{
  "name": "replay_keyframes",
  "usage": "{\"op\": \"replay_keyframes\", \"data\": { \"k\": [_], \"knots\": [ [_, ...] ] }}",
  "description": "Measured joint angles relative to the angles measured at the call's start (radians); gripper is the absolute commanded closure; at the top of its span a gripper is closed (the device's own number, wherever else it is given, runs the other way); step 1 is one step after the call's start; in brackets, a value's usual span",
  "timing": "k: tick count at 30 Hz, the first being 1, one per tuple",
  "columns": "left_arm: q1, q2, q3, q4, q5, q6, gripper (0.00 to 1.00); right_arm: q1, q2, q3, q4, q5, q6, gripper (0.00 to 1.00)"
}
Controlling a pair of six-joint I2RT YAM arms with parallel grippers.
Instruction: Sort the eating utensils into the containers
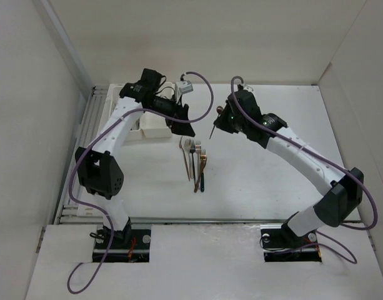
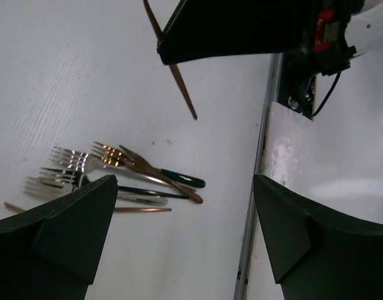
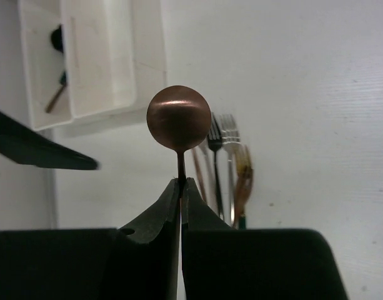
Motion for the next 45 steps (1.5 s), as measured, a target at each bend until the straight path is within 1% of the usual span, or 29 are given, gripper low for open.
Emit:
{"op": "replay_keyframes", "data": {
  "k": [5, 11, 14, 16, 17, 18, 19, 20, 21, 23, 24, 25, 30, 31, 33, 34, 35, 36, 37, 38, 41, 43, 44, 45],
  "knots": [
    [-0.069, -0.004, -0.014, 0.13, -0.004, -0.158, 0.12, 0.035, 0.0, 0.048, 0.046, -0.005, 0.048, 1.0],
    [-0.111, -0.004, -0.016, 0.222, -0.077, -0.266, 0.12, 0.068, -0.004, 0.043, 0.055, -0.009, 0.107, 1.0],
    [-0.129, -0.003, -0.025, 0.254, -0.11, -0.301, 0.19, 0.081, -0.017, 0.026, 0.071, -0.004, 0.132, 1.0],
    [-0.136, -0.003, -0.03, 0.26, -0.13, -0.315, 0.27, 0.085, -0.028, 0.011, 0.078, -0.002, 0.146, 1.0],
    [-0.138, -0.002, -0.033, 0.262, -0.139, -0.323, 0.38, 0.086, -0.033, 0.003, 0.083, -0.002, 0.156, 1.0],
    [-0.138, -0.002, -0.035, 0.263, -0.143, -0.332, 0.44, 0.086, -0.038, -0.003, 0.087, -0.001, 0.163, 1.0],
    [-0.139, 0.002, -0.036, 0.263, -0.148, -0.335, 0.59, 0.086, -0.04, -0.005, 0.092, 0.003, 0.169, 1.0],
    [-0.14, 0.004, -0.036, 0.264, -0.153, -0.338, 0.59, 0.086, -0.04, -0.005, 0.093, 0.003, 0.172, 1.0],
    [-0.14, 0.006, -0.036, 0.263, -0.154, -0.342, 0.72, 0.086, -0.04, -0.006, 0.097, 0.006, 0.177, 1.0],
    [-0.14, 0.008, -0.035, 0.264, -0.144, -0.359, 0.82, 0.086, -0.04, -0.014, 0.109, 0.013, 0.188, 1.0],
    [-0.144, 0.008, -0.035, 0.264, -0.142, -0.359, 0.88, 0.086, -0.04, -0.021, 0.117, 0.016, 0.194, 1.0],
    [-0.147, 0.008, -0.035, 0.262, -0.139, -0.361, 1.0, 0.086, -0.04, -0.024, 0.121, 0.018, 0.2, 1.0],
    [-0.146, 0.008, -0.035, 0.256, -0.132, -0.367, 1.0, 0.085, -0.041, -0.038, 0.139, 0.023, 0.217, 1.0],
    [-0.142, 0.008, -0.035, 0.257, -0.129, -0.369, 1.0, 0.085, -0.041, -0.039, 0.143, 0.023, 0.217, 0.84],
    [-0.124, 0.008, -0.035, 0.257, -0.133, -0.377, 1.0, 0.085, -0.039, -0.035, 0.151, 0.021, 0.209, 0.59],
    [-0.106, 0.009, -0.033, 0.256, -0.159, -0.379, 1.0, 0.085, -0.039, -0.031, 0.142, 0.016, 0.198, 0.46],
    [-0.075, 0.02, -0.024, 0.251, -0.185, -0.383, 1.0, 0.087, -0.038, -0.022, 0.134, 0.015, 0.178, 0.31],
    [-0.035, 0.035, -0.006, 0.246, -0.222, -0.388, 1.0, 0.087, -0.037, -0.01, 0.122, 0.013, 0.159, 0.25],
    [0.013, 0.055, 0.017, 0.246, -0.273, -0.399, 1.0, 0.087, -0.032, 0.007, 0.105, 0.014, 0.138, 0.23],
    [0.06, 0.074, 0.036, 0.254, -0.321, -0.41, 1.0, 0.087, -0.025, 0.026, 0.084, 0.015, 0.121, 0.19],
    [0.216, 0.125, 0.066, 0.31, -0.534, -0.447, 1.0, 0.087, 0.024, 0.084, 0.011, 0.023, 0.08, 0.18],
    [0.303, 0.153, 0.067, 0.343, -0.666, -0.458, 1.0, 0.087, 0.087, 0.111, -0.035, 0.02, 0.059, 0.23],
    [0.333, 0.167, 0.068, 0.354, -0.728, -0.458, 1.0, 0.087, 0.118, 0.113, -0.051, 0.011, 0.052, 0.27],
    [0.353, 0.183, 0.071, 0.363, -0.781, -0.458, 1.0, 0.088, 0.152, 0.111, -0.071, 0.004, 0.046, 0.4]
  ]
}}
